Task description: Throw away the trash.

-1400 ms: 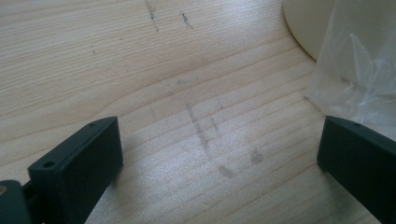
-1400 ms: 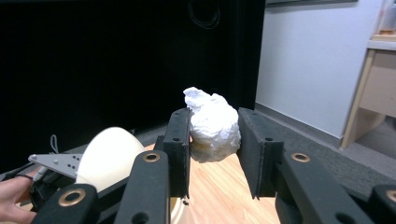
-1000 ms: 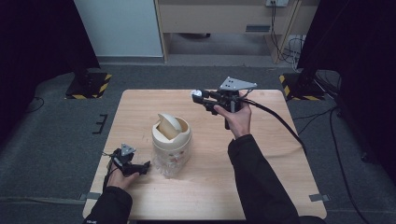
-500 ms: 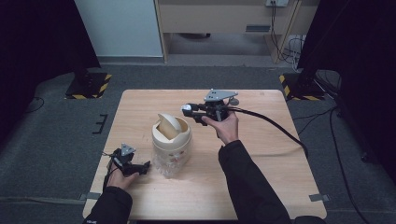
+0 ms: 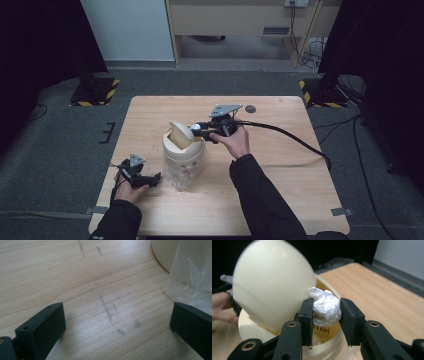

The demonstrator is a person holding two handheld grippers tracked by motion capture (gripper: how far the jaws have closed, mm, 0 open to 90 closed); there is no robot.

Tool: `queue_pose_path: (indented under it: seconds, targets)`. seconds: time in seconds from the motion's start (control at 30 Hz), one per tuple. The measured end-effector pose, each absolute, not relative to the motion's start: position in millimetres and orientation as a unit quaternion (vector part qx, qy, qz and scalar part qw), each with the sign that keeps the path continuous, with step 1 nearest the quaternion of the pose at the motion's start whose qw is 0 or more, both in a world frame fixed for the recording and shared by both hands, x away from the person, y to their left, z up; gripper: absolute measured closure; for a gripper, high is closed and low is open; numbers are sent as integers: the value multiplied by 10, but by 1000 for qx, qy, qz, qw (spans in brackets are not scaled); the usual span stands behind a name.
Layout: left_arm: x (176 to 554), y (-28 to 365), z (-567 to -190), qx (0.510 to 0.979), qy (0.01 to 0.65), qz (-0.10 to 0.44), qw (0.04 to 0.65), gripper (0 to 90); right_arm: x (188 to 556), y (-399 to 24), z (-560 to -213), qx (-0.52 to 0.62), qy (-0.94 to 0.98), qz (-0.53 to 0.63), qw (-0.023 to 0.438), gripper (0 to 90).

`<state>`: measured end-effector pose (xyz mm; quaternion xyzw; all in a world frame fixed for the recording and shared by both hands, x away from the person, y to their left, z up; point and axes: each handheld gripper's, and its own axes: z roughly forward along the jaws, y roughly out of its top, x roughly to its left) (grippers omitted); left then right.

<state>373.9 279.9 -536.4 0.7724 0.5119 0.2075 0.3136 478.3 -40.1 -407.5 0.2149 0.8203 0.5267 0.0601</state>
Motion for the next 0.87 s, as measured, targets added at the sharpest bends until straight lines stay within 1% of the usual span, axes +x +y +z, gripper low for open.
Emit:
queue_pose_path:
  seconds: [0.03, 0.13, 0.23, 0.3, 0.43, 0.53, 0.63, 0.87]
  targets:
    - [3739, 2799, -5364, 772, 512, 208, 313, 0, 4783, -397, -4085, 216, 821, 525, 60, 620]
    - [3739, 2799, -5364, 772, 512, 208, 313, 0, 4793, -402, -4087, 219, 825, 517, 59, 501]
    - [3739, 2799, -5364, 772, 512, 208, 314, 0, 4800, -428, -4045, 225, 820, 522, 62, 439]
    - [3739, 2799, -5364, 772, 512, 208, 314, 0, 4803, -460, -4006, 234, 816, 523, 73, 392]
    - [3739, 2799, -5364, 773, 512, 208, 313, 0, 4804, -624, -3965, 270, 797, 530, 106, 347]
    - [3739, 2799, -5364, 772, 512, 208, 314, 0, 4791, -819, -4012, 306, 787, 519, 130, 303]
    - [3739, 2799, -5364, 772, 512, 208, 313, 0, 4741, -1025, -4158, 333, 790, 495, 140, 266]
    - [3739, 2799, -5364, 772, 512, 208, 314, 0, 4542, -1478, -4569, 381, 814, 412, 149, 239]
